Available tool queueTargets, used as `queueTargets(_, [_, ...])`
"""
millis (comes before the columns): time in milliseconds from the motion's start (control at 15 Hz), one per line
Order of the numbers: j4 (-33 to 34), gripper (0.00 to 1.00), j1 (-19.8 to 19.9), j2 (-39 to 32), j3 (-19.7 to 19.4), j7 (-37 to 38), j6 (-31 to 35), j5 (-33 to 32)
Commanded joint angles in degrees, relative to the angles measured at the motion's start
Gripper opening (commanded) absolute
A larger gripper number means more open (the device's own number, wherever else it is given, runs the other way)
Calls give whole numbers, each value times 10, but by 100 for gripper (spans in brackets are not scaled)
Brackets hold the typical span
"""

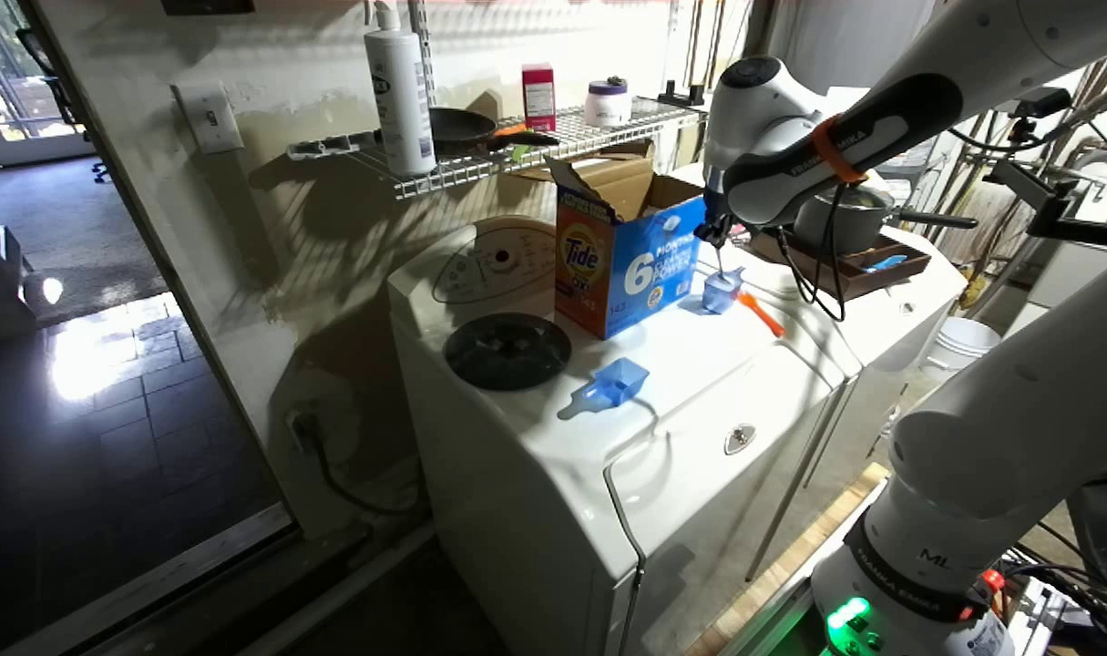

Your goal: Use the silver spoon to place soap from the box in the blue measuring cup on the right.

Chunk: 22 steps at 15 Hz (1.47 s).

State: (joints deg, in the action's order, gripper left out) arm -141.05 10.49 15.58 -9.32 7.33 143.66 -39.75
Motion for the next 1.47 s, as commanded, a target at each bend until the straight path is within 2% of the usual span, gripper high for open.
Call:
queueTargets(0, [11, 1, 8, 3, -4, -27, 6, 31])
queueTargets(933, [28, 1, 16, 0, -6, -54, 8, 120])
queueTargets(1400, [31, 1, 20, 3, -20, -77, 8, 176])
